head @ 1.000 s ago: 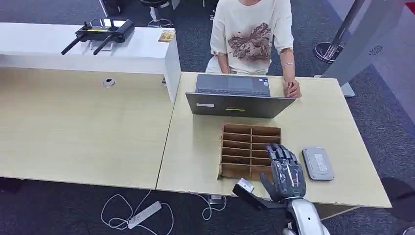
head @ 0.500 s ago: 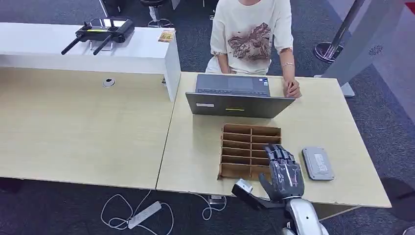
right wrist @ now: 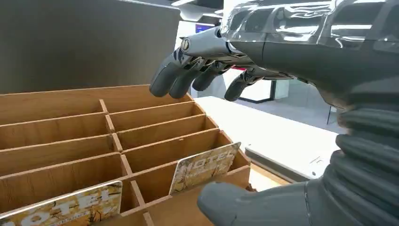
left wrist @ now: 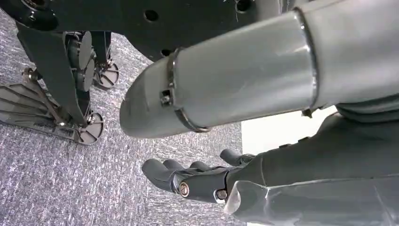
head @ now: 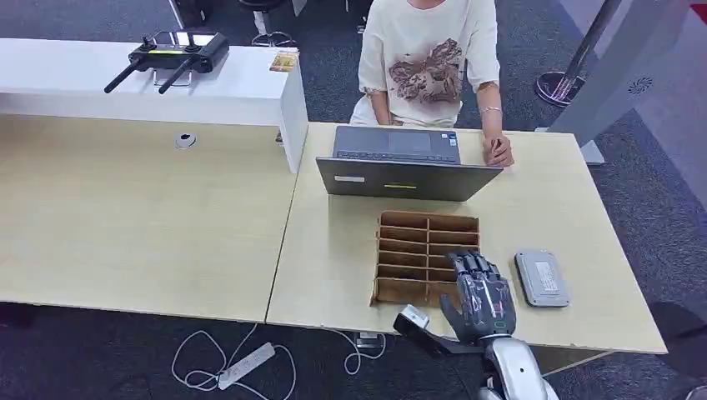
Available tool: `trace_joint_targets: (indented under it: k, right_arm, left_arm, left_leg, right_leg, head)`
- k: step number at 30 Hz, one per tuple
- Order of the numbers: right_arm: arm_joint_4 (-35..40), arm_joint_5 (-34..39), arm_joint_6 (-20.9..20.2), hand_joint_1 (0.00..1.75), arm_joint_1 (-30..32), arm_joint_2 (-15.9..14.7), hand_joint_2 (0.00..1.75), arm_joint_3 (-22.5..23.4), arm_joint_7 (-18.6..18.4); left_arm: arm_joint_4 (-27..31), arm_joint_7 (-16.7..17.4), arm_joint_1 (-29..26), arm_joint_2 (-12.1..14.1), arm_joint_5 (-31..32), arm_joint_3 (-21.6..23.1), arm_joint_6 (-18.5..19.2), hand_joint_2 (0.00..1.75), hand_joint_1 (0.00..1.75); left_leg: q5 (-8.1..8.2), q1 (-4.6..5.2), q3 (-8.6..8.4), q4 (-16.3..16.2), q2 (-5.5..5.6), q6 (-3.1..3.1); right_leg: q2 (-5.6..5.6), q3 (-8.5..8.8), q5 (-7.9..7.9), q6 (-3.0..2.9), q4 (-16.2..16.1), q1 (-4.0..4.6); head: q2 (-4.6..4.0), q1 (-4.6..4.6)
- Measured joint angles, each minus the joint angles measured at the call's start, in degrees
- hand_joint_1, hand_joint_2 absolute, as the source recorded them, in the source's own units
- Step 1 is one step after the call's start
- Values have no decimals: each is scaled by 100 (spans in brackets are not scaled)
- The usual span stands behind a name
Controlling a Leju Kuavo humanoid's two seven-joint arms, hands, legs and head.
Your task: Pass the card to the sensor for recognition and then transmit it.
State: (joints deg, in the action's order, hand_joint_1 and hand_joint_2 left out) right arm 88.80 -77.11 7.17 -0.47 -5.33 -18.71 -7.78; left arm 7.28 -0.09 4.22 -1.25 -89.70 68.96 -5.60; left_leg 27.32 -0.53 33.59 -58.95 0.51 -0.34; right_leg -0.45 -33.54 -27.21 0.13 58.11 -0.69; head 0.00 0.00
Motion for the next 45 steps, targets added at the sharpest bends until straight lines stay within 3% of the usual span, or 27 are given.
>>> trace_joint_targets:
  k: [45]
  right_arm:
    - [-101, -4, 2, 77, 43, -26, 175, 0, -17]
  left_arm:
    - [0, -9, -1, 4, -11, 11, 0, 0, 0]
  left_leg:
    - [0, 0, 0, 0, -1, 0]
  right_leg:
    - [1, 0, 0, 0, 0, 0]
  head:
    - [0, 0]
